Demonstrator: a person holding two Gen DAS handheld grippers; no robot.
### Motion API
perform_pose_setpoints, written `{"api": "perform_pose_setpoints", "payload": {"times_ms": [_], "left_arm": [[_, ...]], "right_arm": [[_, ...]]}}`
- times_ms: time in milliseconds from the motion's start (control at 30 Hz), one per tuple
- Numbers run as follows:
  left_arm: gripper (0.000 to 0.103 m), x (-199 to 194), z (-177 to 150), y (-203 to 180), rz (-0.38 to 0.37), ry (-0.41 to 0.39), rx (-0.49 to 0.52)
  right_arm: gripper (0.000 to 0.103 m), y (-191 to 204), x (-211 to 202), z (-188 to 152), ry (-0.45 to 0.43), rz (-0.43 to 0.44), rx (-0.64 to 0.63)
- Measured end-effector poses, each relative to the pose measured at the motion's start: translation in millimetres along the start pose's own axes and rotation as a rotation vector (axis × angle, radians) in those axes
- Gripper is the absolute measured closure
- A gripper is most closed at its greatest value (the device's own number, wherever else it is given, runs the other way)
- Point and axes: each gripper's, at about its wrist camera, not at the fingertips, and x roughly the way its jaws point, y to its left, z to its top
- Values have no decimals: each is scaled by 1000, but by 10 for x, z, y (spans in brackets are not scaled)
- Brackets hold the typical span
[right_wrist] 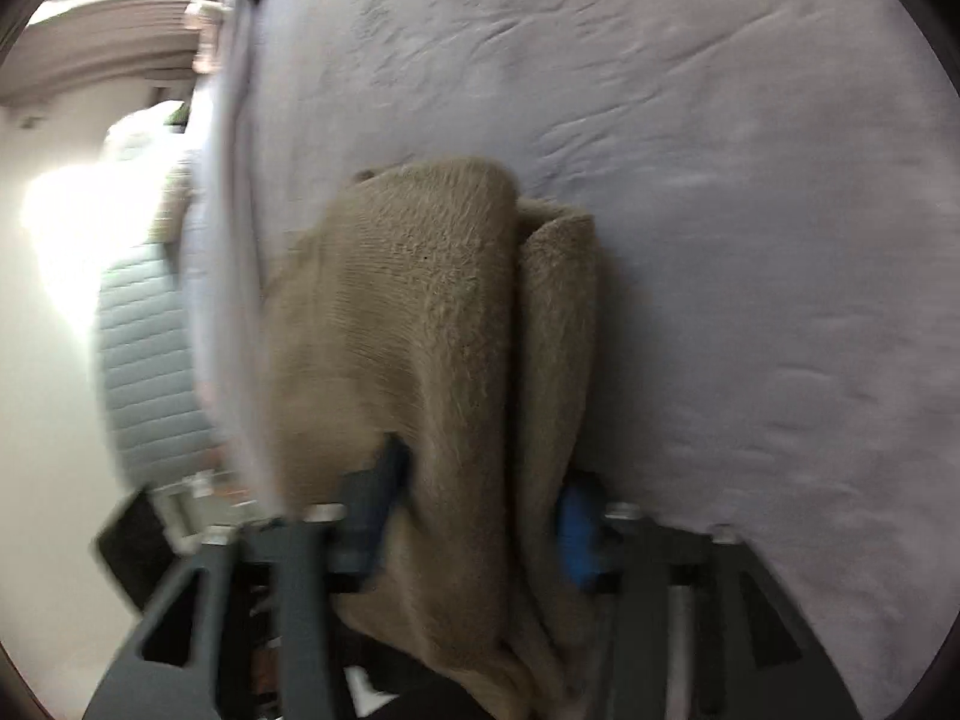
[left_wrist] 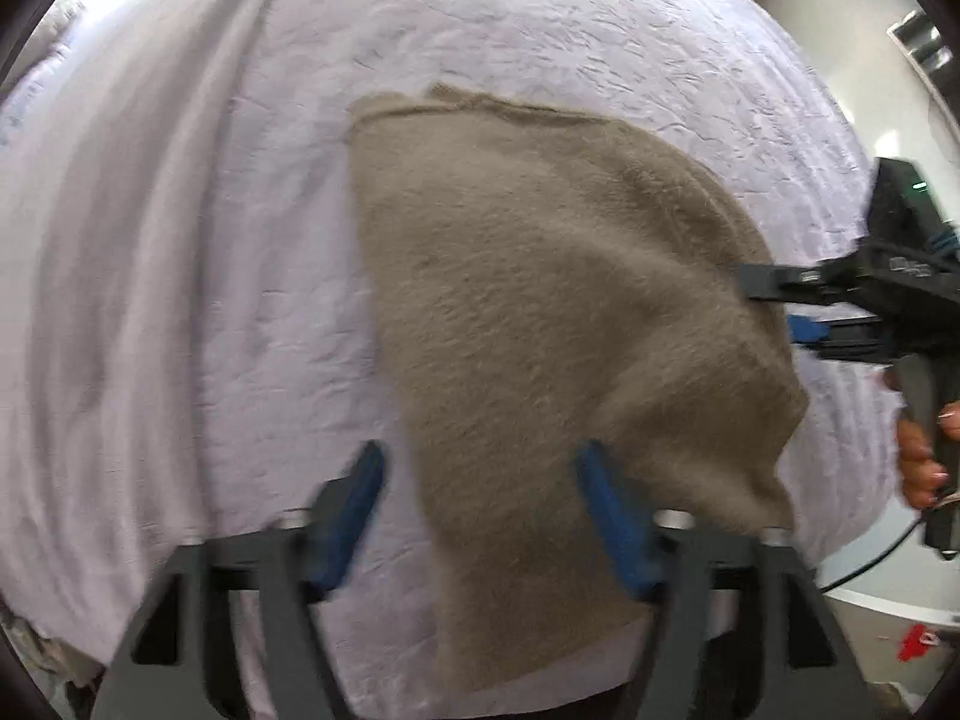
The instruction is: Fold small clothes
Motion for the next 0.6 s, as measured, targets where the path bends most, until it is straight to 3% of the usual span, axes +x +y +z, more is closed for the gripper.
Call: {"api": "perform_pose_setpoints", "payload": {"times_ms": [33, 133, 200, 333, 400, 433, 500, 533, 600], "left_arm": [[19, -54, -29, -27, 31, -22, 9], [18, -124, -97, 69, 80, -69, 18], [0, -183, -78, 66, 114, -77, 0], [0, -201, -127, 28, 168, -75, -40], [0, -207, -119, 97, 176, -57, -66], [0, -208, -116, 123, 169, -58, -83], [0, -248, -128, 221, 138, -48, -114], [0, -250, -114, 237, 131, -51, -122], [0, -289, -120, 275, 127, -63, -129]], "right_arm": [[29, 35, -94, -21, -15, -40, -17], [29, 190, -240, -91, -23, -94, -69], [29, 277, -298, -196, -15, -97, -87], [29, 474, -248, -439, -18, -79, -106], [39, 428, -224, -554, -24, -78, -96], [56, 417, -199, -579, -24, -79, -90], [72, 387, -198, -647, -35, -126, -87], [85, 381, -207, -652, -44, -165, -97], [85, 332, -210, -671, -52, -256, -113]]}}
